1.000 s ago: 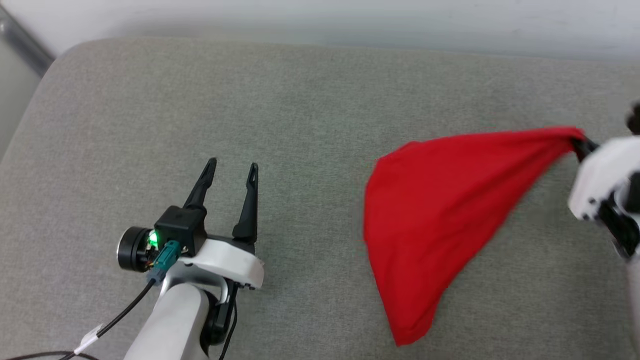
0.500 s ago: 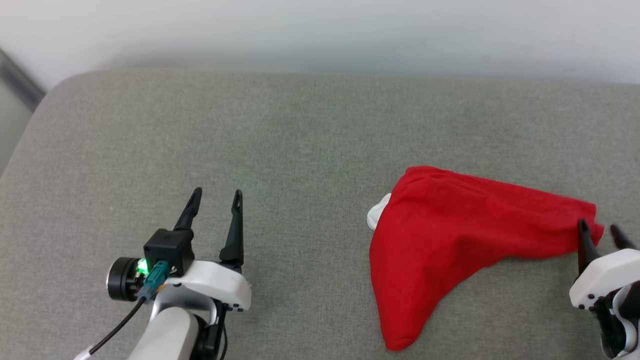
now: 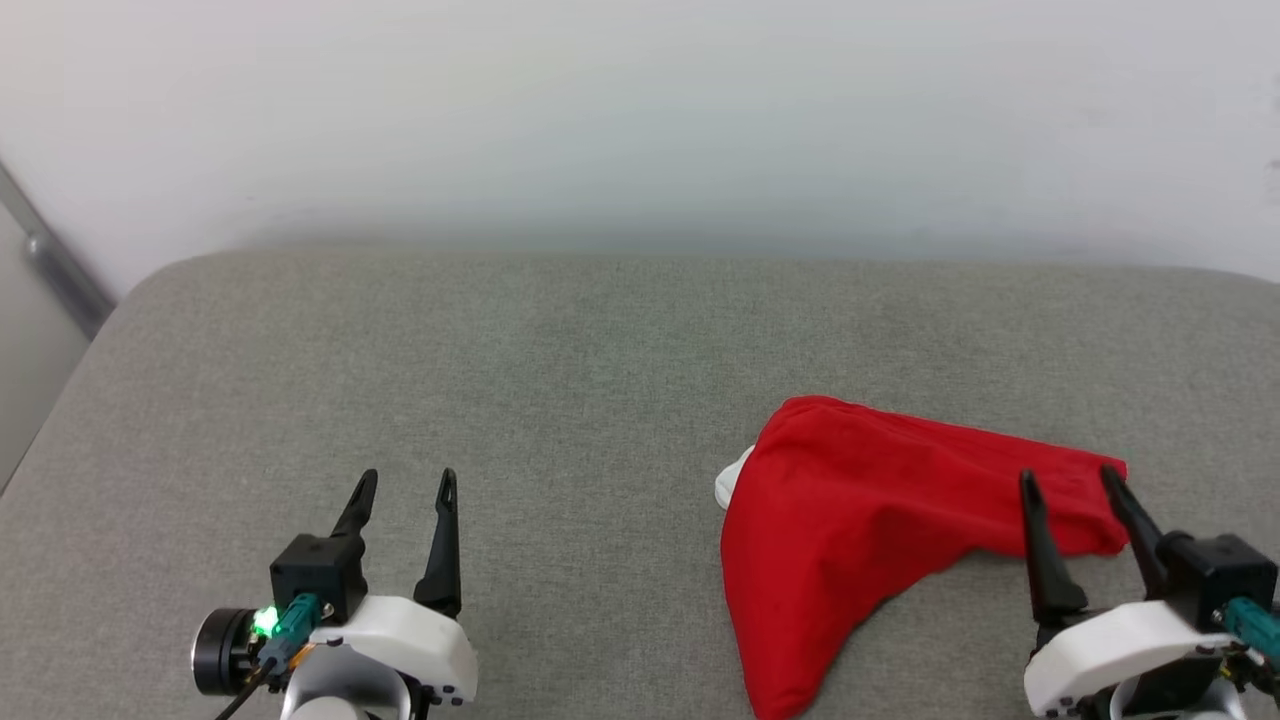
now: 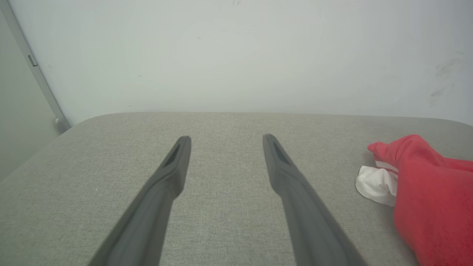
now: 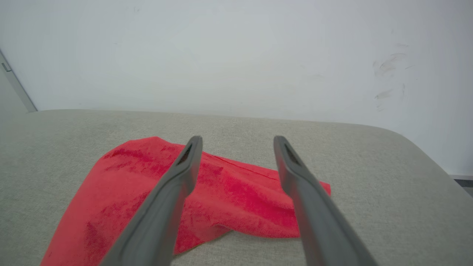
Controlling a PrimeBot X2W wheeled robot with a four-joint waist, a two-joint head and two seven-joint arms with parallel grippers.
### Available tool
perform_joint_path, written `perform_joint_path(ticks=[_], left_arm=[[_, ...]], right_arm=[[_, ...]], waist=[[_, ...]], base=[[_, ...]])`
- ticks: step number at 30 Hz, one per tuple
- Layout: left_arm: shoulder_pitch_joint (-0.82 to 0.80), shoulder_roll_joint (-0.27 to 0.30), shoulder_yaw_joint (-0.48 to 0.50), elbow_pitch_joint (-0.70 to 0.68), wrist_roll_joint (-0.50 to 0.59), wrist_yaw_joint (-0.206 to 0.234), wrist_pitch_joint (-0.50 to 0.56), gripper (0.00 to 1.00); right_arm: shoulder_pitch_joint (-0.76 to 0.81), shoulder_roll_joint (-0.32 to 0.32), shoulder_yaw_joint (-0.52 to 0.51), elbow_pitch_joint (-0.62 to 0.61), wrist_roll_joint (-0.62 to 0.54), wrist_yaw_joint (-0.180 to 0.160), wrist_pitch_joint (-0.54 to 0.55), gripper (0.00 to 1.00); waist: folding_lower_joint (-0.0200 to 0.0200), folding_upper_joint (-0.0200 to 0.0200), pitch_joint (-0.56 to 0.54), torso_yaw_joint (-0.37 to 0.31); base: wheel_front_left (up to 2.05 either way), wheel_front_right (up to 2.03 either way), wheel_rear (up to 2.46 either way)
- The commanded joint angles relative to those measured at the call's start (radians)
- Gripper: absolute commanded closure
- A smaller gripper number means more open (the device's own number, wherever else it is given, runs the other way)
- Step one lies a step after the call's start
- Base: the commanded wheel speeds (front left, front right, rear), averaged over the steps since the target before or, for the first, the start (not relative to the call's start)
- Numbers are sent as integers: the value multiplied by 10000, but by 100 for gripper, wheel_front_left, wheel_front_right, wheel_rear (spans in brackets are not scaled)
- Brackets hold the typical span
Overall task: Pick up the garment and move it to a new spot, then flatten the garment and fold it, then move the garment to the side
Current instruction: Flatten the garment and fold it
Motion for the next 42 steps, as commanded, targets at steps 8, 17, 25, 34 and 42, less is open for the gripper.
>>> perform_joint_path(ticks=[8, 17, 25, 34, 42], left_arm=[[514, 103, -97, -333, -55, 212, 249, 0], [-324, 114, -624, -659, -74, -331, 1079, 0], [-2489, -270, -1713, -214, -394, -1574, 3209, 0], [-3360, -566, -2690, 933, -1002, -2589, 5293, 0], [-3742, -331, -3383, 2012, -1270, -2888, 6879, 10]], right_arm=[[1051, 74, 622, -1413, 452, -7, 400, 0], [819, 76, 736, -1601, 576, -7, 505, 0], [273, 76, 976, -1535, 639, -7, 346, 0], [-299, 74, 1307, -1249, 860, -7, -19, 0], [-589, 74, 1494, -842, 1144, -7, -268, 0]], waist=[[2, 0, -178, -179], [2, 0, 98, -349], [2, 0, 1047, -728], [2, 0, 1877, -1488], [2, 0, 2328, -1859]], base=[[0, 0, 0], [0, 0, 0], [0, 0, 0], [0, 0, 0], [0, 0, 0]])
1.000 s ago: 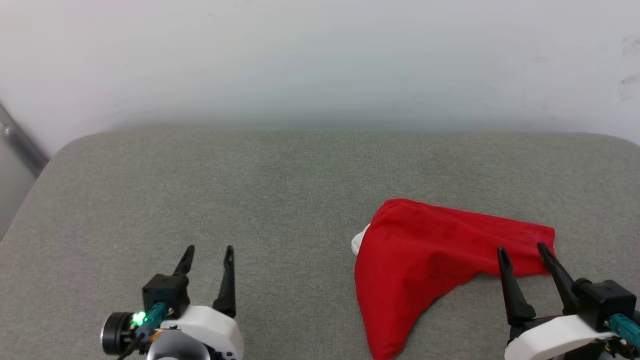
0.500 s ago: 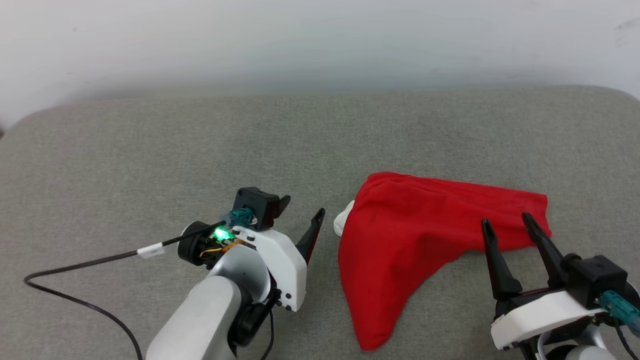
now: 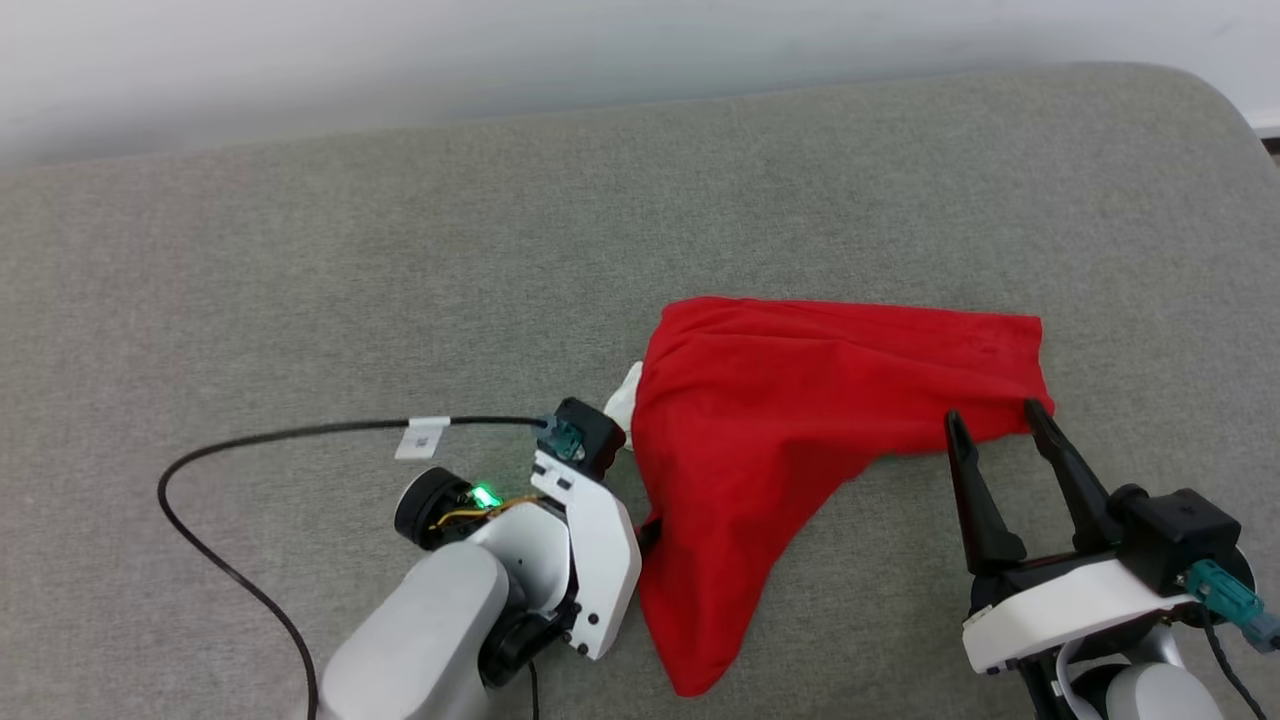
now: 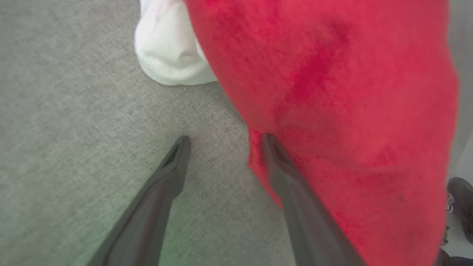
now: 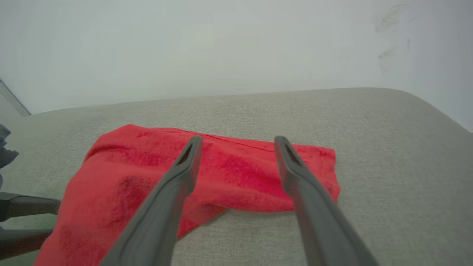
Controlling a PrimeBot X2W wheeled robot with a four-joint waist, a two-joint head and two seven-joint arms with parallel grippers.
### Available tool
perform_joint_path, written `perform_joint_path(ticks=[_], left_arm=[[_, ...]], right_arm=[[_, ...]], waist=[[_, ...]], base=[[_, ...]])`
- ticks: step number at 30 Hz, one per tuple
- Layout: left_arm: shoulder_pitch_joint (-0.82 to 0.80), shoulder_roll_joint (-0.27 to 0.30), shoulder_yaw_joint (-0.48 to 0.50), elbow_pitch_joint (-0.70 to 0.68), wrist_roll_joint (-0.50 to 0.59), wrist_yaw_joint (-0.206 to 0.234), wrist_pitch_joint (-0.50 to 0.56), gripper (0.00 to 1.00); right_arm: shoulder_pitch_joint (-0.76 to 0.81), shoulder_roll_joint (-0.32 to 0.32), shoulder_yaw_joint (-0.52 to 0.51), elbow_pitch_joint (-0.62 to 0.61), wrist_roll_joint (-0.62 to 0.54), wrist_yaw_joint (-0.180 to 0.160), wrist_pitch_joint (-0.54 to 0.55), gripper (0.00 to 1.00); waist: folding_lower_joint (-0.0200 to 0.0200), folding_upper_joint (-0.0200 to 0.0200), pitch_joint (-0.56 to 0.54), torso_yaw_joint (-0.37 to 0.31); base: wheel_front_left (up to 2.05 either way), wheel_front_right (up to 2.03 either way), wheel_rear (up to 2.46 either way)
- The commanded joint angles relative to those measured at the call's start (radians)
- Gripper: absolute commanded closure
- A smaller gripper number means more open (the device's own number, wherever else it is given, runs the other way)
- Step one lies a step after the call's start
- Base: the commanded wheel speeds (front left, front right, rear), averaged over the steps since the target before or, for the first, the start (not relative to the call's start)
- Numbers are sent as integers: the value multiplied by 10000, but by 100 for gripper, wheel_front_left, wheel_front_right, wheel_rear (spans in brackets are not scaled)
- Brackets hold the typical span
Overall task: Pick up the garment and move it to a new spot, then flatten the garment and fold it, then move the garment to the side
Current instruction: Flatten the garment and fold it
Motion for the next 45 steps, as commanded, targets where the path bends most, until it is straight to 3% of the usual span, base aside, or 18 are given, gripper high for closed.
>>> perform_joint_path(ticks=[1, 3, 7, 12, 28, 33, 34, 35, 36, 45], left_arm=[[-100, 52, -119, 168, -71, -61, 228, 50], [-94, 94, -317, 336, -81, -97, 522, 100], [-241, 136, -651, 416, -153, -165, 732, 100], [-436, 203, -658, 273, 8, -64, 79, 100], [924, 547, 1446, -1740, 659, 2818, -4749, 100], [1732, 642, 1807, -2344, 600, 3235, -5755, 100], [1852, 657, 1823, -2427, 568, 3231, -5852, 78], [1966, 678, 1817, -2478, 566, 3222, -5905, 13], [2068, 676, 1794, -2543, 535, 3209, -5953, 0], [2326, 795, 1760, -2868, 407, 3229, -5944, 0]], right_arm=[[-183, 26, 24, 59, 127, -7, -72, 0], [-202, 25, 32, 154, 159, -7, -134, 0], [-298, 25, 76, 304, 264, -7, -210, 0], [-351, 25, 38, 521, 317, -7, -285, 0], [231, 21, -551, -3, -224, -7, 107, 0], [476, 21, -688, -272, -287, -7, 329, 0], [509, 21, -711, -329, -295, -7, 374, 0], [555, 21, -727, -389, -316, -7, 392, 0], [589, 21, -743, -425, -332, -7, 440, 0], [773, 21, -745, -680, -290, -7, 661, 0]], waist=[[-1, 0, 90, -78], [-1, 0, 124, -92], [-1, 0, 156, -107], [-1, 0, 12, -30], [-1, 0, -1251, 901], [-1, 0, -1501, 1074], [-1, 0, -1525, 1094], [-1, 0, -1540, 1108], [-1, 0, -1549, 1123], [-1, 0, -1606, 1129]], base=[[0, 0, 0], [0, 0, 0], [0, 0, 0], [0, 0, 0], [0, 0, 0], [0, 0, 0], [0, 0, 0], [0, 0, 0], [0, 0, 0], [0, 0, 0]])
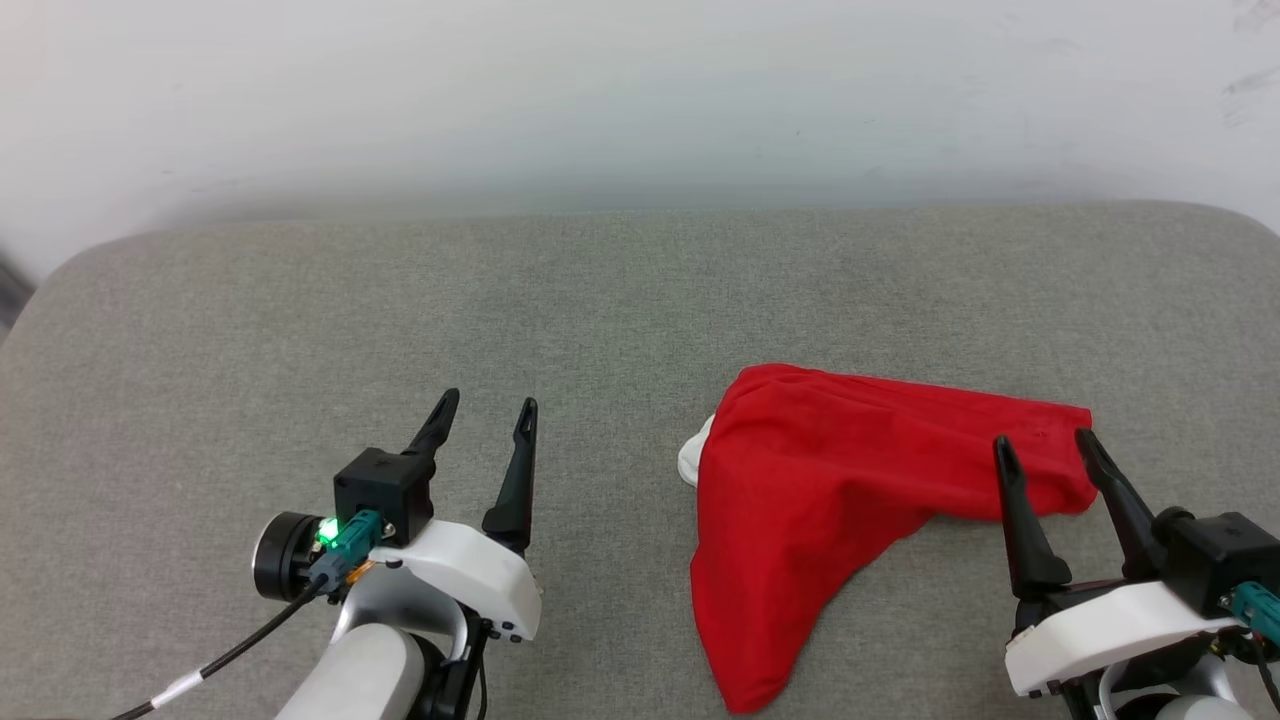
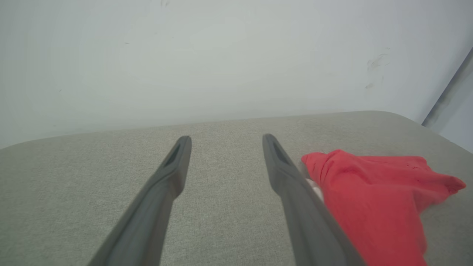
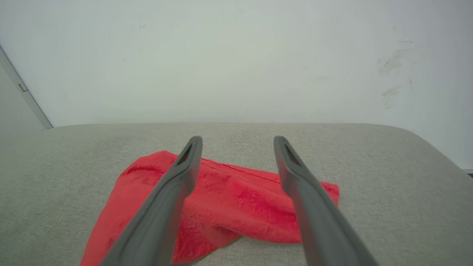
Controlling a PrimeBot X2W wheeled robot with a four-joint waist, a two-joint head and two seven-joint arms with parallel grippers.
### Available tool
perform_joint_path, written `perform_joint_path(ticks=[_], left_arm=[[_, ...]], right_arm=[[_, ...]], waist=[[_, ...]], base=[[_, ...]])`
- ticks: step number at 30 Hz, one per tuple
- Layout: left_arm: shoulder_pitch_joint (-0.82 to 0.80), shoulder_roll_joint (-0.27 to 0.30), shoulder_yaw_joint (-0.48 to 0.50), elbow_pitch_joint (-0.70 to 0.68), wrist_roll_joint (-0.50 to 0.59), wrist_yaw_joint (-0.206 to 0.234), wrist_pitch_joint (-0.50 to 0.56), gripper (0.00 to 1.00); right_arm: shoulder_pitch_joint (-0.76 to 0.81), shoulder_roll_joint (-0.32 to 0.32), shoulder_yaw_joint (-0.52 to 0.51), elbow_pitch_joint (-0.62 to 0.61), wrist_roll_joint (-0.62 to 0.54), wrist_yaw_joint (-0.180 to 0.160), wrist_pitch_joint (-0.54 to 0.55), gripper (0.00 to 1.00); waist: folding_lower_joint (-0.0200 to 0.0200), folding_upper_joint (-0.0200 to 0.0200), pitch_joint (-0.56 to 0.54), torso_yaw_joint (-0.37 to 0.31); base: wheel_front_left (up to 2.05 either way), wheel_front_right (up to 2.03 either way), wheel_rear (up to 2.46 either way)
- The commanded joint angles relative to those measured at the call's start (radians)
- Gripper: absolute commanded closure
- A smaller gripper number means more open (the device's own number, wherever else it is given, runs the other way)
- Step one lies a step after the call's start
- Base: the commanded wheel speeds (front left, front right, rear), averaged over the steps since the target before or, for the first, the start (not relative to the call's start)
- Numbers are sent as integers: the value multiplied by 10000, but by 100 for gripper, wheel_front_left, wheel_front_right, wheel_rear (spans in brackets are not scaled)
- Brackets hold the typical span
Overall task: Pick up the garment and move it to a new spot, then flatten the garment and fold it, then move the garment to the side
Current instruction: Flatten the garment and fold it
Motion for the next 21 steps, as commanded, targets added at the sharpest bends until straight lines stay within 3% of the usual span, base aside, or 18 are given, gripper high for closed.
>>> perform_joint_path(ticks=[1, 7, 13, 14, 21], left_arm=[[-1, 52, 22, -82, -77, -2, 15, 0], [-584, -68, -166, -197, -174, -325, 278, 0], [-1876, -239, -1107, 25, -273, -1360, 1701, 0], [-1876, -239, -1107, 25, -273, -1360, 1701, 0], [-2745, -117, -2059, 1009, -656, -2458, 3955, 0]], right_arm=[[143, 13, 0, -67, 7, -7, 52, 0], [73, 13, 57, -149, 53, -7, 114, 0], [-284, 13, 225, -252, -21, -7, 98, 0], [-284, 13, 225, -252, -21, -7, 98, 0], [-528, 13, 402, -48, 185, -7, 0, 0]], waist=[[0, 0, -20, -17], [0, 0, 123, -147], [0, 0, 715, -498], [0, 0, 715, -498], [0, 0, 1290, -1135]], base=[[0, 0, 0], [0, 0, 0], [0, 0, 0], [0, 0, 0], [0, 0, 0]])
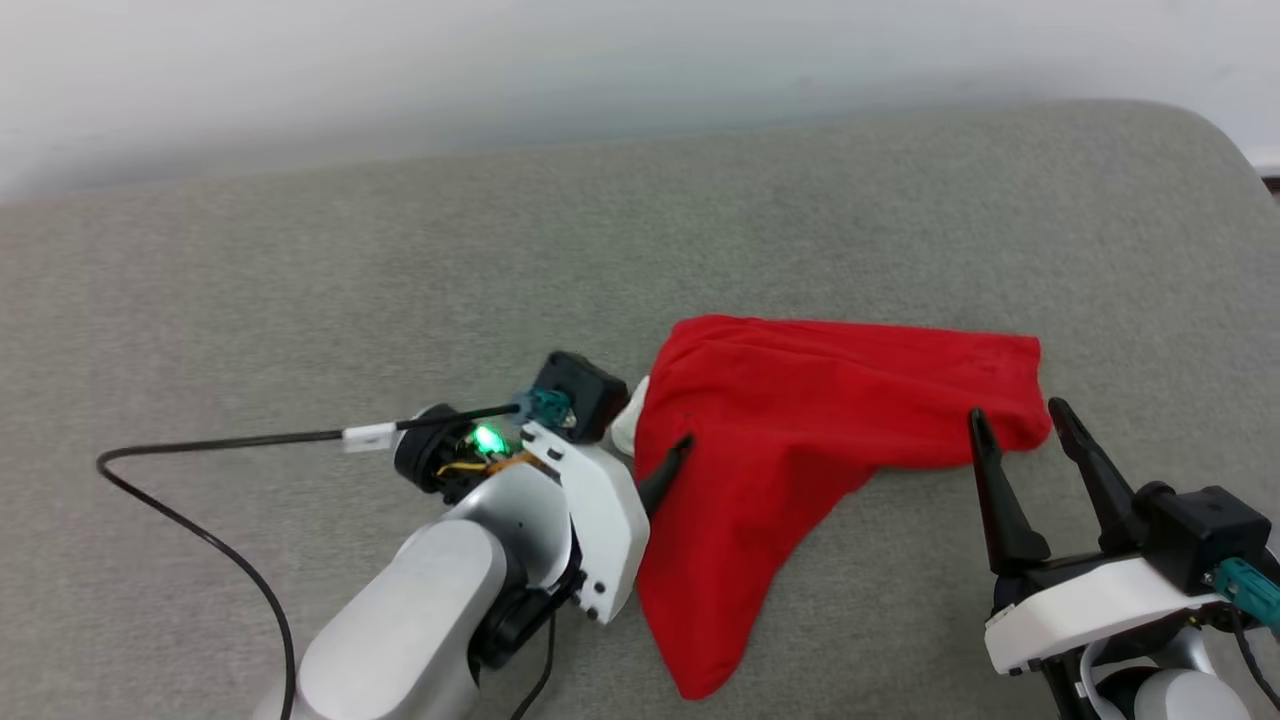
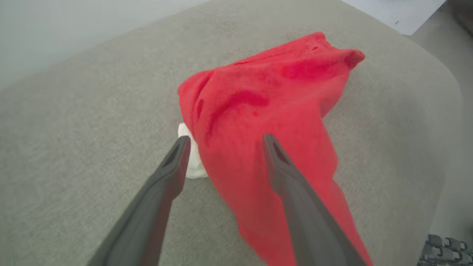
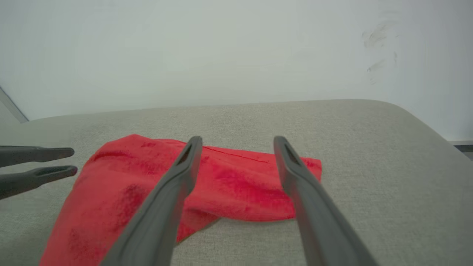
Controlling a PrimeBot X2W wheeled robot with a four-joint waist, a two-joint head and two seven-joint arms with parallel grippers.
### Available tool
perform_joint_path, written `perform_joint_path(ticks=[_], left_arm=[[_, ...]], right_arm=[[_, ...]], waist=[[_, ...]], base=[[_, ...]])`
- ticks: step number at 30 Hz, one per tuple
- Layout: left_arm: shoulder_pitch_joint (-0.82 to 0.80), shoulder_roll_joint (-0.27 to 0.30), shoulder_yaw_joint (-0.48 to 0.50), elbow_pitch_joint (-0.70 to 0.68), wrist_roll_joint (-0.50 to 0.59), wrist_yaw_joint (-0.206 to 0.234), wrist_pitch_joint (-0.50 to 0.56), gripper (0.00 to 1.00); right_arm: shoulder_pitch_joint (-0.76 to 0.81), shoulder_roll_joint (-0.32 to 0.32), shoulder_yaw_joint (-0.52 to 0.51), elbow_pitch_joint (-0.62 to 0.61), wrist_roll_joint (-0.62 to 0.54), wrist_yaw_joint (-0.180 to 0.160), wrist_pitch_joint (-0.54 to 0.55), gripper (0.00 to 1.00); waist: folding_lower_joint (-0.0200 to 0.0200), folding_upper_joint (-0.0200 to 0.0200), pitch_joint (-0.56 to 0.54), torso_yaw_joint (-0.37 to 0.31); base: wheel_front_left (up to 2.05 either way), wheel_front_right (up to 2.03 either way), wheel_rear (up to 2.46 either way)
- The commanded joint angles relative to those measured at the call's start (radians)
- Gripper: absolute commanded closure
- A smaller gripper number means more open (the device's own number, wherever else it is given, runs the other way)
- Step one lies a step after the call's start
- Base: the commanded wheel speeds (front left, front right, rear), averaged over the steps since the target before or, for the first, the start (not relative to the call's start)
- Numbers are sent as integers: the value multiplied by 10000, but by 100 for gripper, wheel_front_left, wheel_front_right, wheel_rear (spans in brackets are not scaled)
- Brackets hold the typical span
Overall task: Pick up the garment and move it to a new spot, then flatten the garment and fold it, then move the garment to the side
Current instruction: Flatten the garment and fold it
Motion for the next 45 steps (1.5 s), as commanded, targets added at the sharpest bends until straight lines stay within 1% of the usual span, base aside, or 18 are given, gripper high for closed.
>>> perform_joint_path(ticks=[1, 5, 12, 13, 14, 15, 16, 17, 21, 27, 28, 29, 30, 32, 36, 38, 42, 45], left_arm=[[-62, 124, -95, 165, -71, -97, 267, 0], [-53, 324, -361, 682, -397, -357, 1315, 0], [-177, 457, -999, 1203, -705, -670, 2677, 0], [-160, 469, -1124, 1296, -708, -717, 2865, 7], [-149, 487, -1238, 1411, -729, -737, 3065, 51], [-118, 511, -1334, 1534, -762, -750, 3251, 64], [-84, 523, -1378, 1628, -786, -754, 3340, 98], [-90, 540, -1392, 1707, -815, -765, 3377, 100], [-420, 661, -1015, 1640, -448, -399, 2430, 100], [-854, 823, -477, 1079, 165, 230, 753, 100], [-899, 901, -370, 971, 290, 397, 487, 100], [-943, 1146, -98, 573, 675, 922, -189, 100], [-929, 1198, -25, 398, 808, 1081, -368, 100], [-654, 1343, 65, 81, 880, 1327, -582, 100], [184, 1910, 204, -531, 908, 1757, -646, 100], [843, 2056, 52, -818, 879, 1894, -579, 100], [2276, 1849, -279, -917, 329, 2050, -482, 100], [3095, 1488, -234, -574, -292, 2190, -550, 100]], right_arm=[[-123, 13, 14, 55, 49, -7, -85, 0], [-184, 12, 26, 245, 211, -7, -223, 0], [-408, 12, 126, 594, 439, -7, -447, 0], [-437, 12, 142, 641, 462, -7, -467, 0], [-471, 13, 160, 682, 479, -7, -506, 0], [-510, 13, 181, 726, 502, -7, -524, 0], [-529, 13, 184, 759, 534, -7, -550, 0], [-555, 13, 190, 803, 551, -7, -563, 0], [-565, 14, 62, 923, 520, -5, -609, 0], [-352, 9, -83, 1065, 382, -7, -485, 0], [-313, 10, -83, 1068, 361, -7, -462, 0], [-262, 12, -85, 1029, 342, -7, -395, 0], [-231, 10, -100, 1003, 324, -7, -361, 0], [-142, 9, -154, 959, 299, -7, -280, 0], [48, 12, -251, 816, 281, -5, -135, 0], [188, 9, -305, 719, 267, -7, -80, 0], [331, 11, -333, 571, 291, -7, 49, 0], [341, 11, -305, 481, 310, -7, 139, 0]], waist=[[0, 0, 265, -274], [0, 0, 544, -533], [0, 0, 921, -756], [0, 0, 955, -772], [0, 0, 982, -784], [0, 0, 1003, -793], [0, 0, 1017, -794], [0, 0, 1023, -785], [0, 0, 899, -561], [0, 0, 270, 85], [0, 0, 149, 196], [0, 0, -164, 475], [0, 0, -256, 556], [0, 0, -442, 690], [0, 0, -687, 841], [0, 0, -756, 894], [0, 0, -806, 948], [0, 0, -837, 945]], base=[[0, 0, 0], [0, 0, 0], [0, 0, 0], [0, 0, 0], [0, 0, 0], [0, 0, 0], [0, 0, 0], [0, 0, 0], [0, 0, 0], [0, 0, 0], [0, 0, 0], [0, 0, 0], [0, 0, 0], [0, 0, 0], [0, 0, 0], [0, 0, 0], [0, 0, 0], [0, 0, 0]])
